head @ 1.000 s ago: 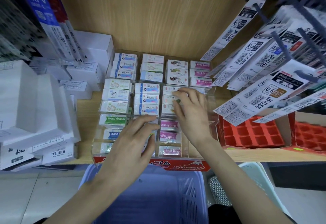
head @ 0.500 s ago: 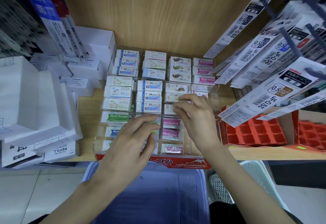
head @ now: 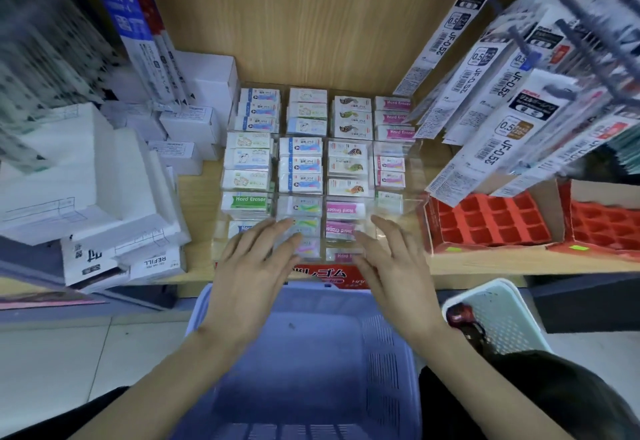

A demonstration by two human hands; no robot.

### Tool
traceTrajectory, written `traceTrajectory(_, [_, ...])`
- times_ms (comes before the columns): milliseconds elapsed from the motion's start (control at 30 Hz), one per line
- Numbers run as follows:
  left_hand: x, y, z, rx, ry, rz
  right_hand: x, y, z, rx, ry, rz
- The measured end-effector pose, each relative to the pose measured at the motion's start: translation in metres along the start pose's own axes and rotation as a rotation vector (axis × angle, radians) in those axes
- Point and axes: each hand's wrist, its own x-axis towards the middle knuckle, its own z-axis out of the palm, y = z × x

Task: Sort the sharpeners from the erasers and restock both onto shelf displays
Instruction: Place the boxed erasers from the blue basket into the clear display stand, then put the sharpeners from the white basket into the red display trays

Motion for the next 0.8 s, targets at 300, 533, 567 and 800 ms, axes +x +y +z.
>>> traceTrajectory(300, [0.003, 0.006, 0.014, -0.072, -0.040, 0.003, -0.014, 0.021, 0.012, -0.075, -0.177, 0.054])
traceTrajectory(533, [-0.004, 0.019, 0.009, 0.033, 0.026, 0.092, -0.022, 0.011, -0.023, 0.031, -0.203, 0.096])
traceTrajectory(567, [-0.006, 0.028, 0.008, 0.035, 0.045, 0.129, -0.028, 0.012, -0.035, 0.035, -0.180, 0.075])
traceTrajectory(800, [-0.016, 0.128, 0.035, -0.368, -0.249, 0.267, -0.092, 0.095, -0.129, 0.288, -0.411, 0.421])
